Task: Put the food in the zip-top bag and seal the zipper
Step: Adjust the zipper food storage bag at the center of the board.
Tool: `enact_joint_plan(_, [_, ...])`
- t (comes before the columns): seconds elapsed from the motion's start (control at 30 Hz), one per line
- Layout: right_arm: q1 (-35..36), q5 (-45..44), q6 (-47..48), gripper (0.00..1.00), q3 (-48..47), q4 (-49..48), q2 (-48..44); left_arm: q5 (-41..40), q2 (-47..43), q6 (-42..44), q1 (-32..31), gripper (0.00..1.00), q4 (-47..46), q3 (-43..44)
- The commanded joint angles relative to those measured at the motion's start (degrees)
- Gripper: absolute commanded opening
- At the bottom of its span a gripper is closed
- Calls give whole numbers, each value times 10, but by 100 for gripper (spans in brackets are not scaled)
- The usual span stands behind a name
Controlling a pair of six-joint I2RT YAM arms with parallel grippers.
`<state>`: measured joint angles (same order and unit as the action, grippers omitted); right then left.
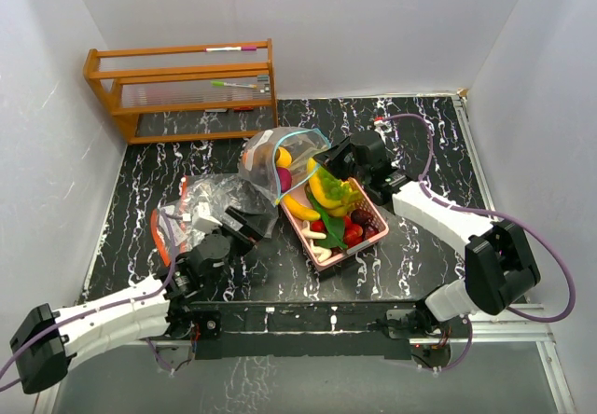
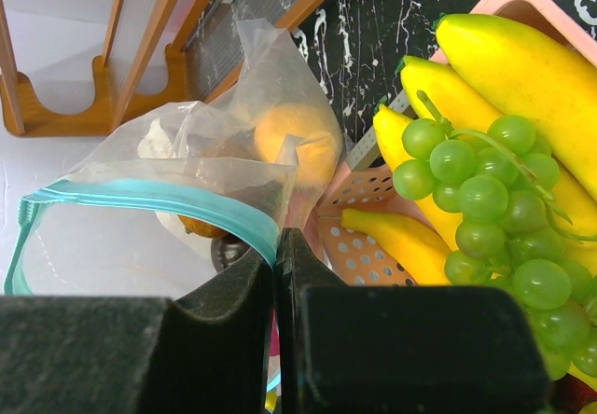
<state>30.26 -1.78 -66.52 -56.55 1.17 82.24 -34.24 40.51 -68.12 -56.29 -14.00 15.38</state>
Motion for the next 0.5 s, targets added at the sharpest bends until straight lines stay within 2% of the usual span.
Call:
enact_joint_plan(0.0, [-3, -4, -5, 8, -21, -32, -24, 24, -19, -172, 30, 95, -45, -49])
enact_joint_plan(0.2, [-3, -9, -5, 8, -18, -31, -32, 31, 4, -244, 59, 96, -134, -80])
enact_joint_plan(0.47, [-4, -5, -8, 8, -20, -31, -37, 107, 184, -315, 140, 89, -296, -38])
